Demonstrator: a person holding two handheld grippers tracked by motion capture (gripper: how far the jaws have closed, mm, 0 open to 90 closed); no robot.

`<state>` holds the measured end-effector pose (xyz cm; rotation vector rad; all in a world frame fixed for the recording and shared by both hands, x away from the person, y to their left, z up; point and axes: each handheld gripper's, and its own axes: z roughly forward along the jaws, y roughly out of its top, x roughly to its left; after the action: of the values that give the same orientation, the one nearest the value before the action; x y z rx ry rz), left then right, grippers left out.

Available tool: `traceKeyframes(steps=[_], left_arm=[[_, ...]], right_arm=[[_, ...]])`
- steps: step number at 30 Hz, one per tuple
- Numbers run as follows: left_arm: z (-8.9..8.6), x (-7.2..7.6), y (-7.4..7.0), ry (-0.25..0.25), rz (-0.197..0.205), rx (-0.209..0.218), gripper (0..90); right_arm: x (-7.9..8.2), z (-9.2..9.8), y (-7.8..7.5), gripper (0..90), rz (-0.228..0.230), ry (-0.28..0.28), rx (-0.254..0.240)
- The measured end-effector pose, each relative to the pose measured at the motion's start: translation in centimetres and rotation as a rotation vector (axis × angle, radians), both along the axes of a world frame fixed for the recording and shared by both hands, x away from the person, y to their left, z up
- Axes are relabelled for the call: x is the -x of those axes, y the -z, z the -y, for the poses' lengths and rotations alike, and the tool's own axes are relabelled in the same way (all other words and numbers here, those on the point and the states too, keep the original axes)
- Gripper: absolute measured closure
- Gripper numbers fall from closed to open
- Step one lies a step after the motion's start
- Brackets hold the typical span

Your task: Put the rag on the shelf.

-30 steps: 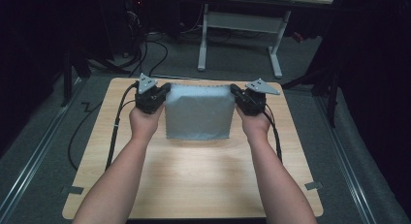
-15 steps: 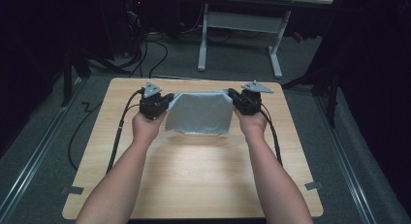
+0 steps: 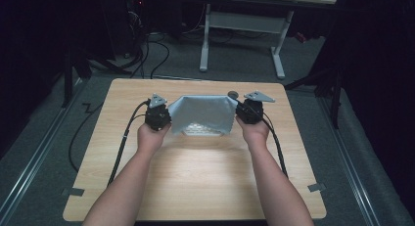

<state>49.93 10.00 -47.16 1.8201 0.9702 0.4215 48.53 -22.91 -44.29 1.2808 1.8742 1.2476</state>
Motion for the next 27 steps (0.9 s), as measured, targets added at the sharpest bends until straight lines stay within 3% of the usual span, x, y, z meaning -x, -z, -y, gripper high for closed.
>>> traceKeyframes(steps=[2, 12, 20, 27], left_arm=[[0.0, 0.1, 0.3, 0.002, -0.002, -0.002, 89.7], [-0.1, 0.3, 1.3, 0.004, -0.038, 0.004, 88.9], [-0.7, 0.3, 0.7, -0.031, -0.032, 0.013, 74.2], [-2.4, 0.5, -1.0, -0.088, 0.016, 0.031, 65.3]], right_arm=[[0.1, 0.1, 0.7, 89.3, -0.020, 0.000, 0.000], [0.4, 0.3, 2.1, 89.0, -0.036, 0.003, -0.006], [0.8, 0.6, 1.1, 77.4, -0.013, 0.007, -0.001], [1.1, 1.5, -0.2, 70.9, 0.022, 0.018, 0.000]])
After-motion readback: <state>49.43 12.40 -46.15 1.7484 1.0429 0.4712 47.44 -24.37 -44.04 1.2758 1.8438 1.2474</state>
